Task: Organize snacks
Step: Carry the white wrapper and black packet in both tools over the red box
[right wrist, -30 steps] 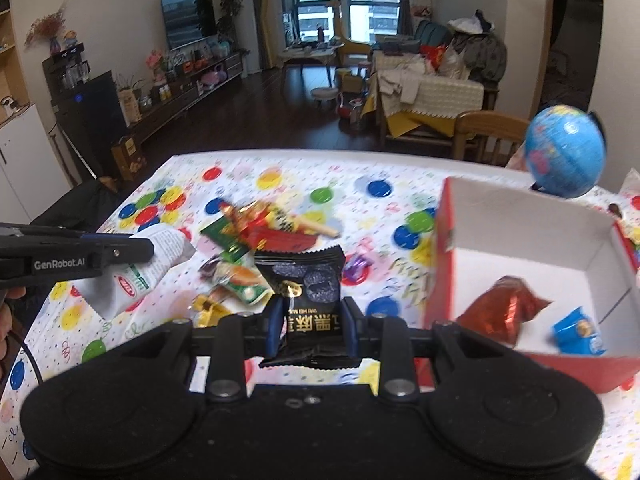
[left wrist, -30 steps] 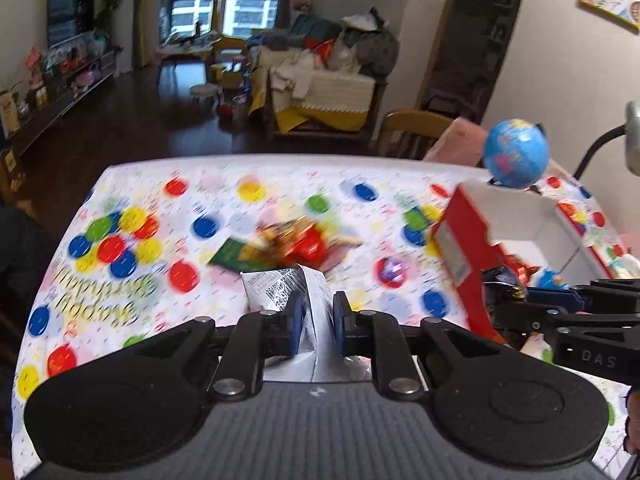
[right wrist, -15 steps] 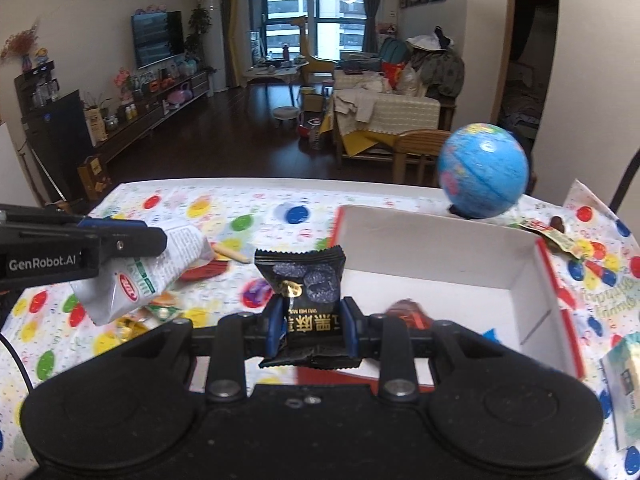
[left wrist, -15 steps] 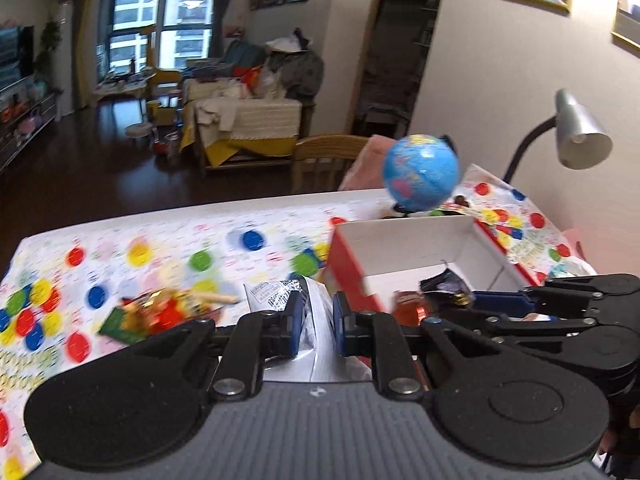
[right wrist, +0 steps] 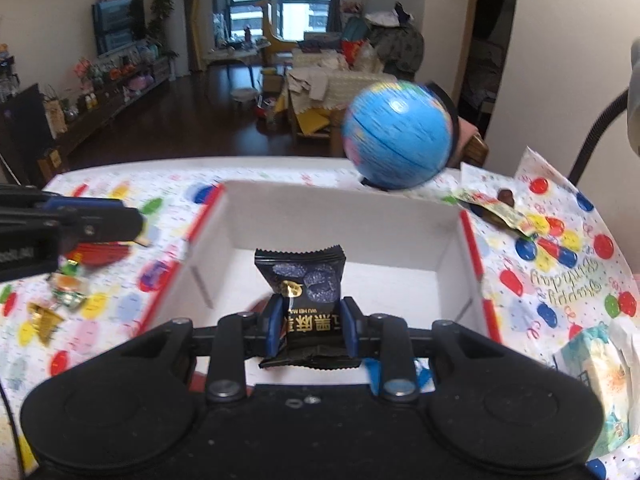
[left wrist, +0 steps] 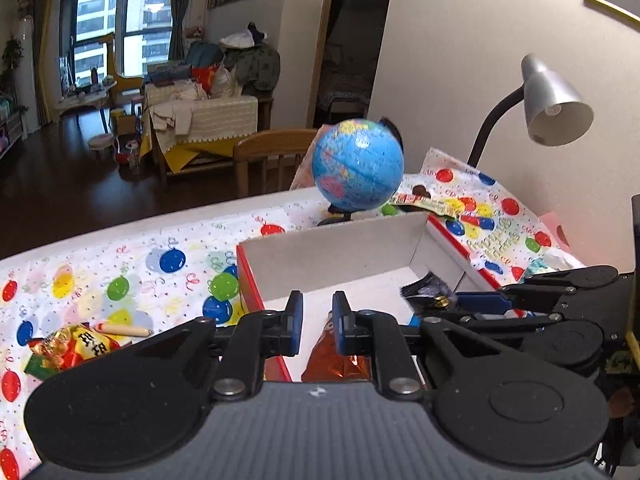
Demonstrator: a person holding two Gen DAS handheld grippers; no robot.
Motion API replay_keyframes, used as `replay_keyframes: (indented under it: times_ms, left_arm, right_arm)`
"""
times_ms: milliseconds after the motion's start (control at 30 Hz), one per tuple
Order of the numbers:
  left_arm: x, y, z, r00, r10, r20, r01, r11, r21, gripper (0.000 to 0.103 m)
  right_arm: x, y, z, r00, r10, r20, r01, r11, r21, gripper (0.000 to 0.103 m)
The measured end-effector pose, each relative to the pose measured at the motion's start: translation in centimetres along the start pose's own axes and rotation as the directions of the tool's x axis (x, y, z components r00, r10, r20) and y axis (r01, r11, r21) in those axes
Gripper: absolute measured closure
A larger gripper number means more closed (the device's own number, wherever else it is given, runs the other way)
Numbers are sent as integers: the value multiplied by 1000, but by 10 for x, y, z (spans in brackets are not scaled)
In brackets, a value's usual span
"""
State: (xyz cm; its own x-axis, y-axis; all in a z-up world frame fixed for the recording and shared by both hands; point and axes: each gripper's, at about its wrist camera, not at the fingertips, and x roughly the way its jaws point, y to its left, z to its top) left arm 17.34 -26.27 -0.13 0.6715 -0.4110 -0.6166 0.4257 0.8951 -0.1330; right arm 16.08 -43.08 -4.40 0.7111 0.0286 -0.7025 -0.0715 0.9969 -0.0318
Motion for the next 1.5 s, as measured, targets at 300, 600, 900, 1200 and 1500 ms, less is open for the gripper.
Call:
replay_keyframes:
  times_ms: [300, 600, 900, 1200, 1500]
  left_arm:
    - [-2, 20, -38, 995, 34, -98, -43, 995, -87, 88]
    - [-6, 20, -72, 986, 40, -164, -68, 983, -170, 8]
    - [36, 2, -111, 943, 50, -329, -113, 978, -176, 8]
    - [66, 1, -127, 911, 98, -402, -173, 973, -155, 42]
    - [57, 5, -124, 925, 117, -360, -185, 969, -160, 79]
  right_arm:
    - [5, -22, -13, 999, 36, -10, -36, 999, 33, 74]
    - [5, -28, -18, 998, 58, -10, -57, 997, 42, 74]
    - [16, -38, -17, 999, 34, -31, -33, 999, 41, 74]
    - [19, -42, -21, 999, 33, -37, -32, 999, 39, 74]
    - [22, -43, -23, 999, 36, -38, -34, 998, 45, 74]
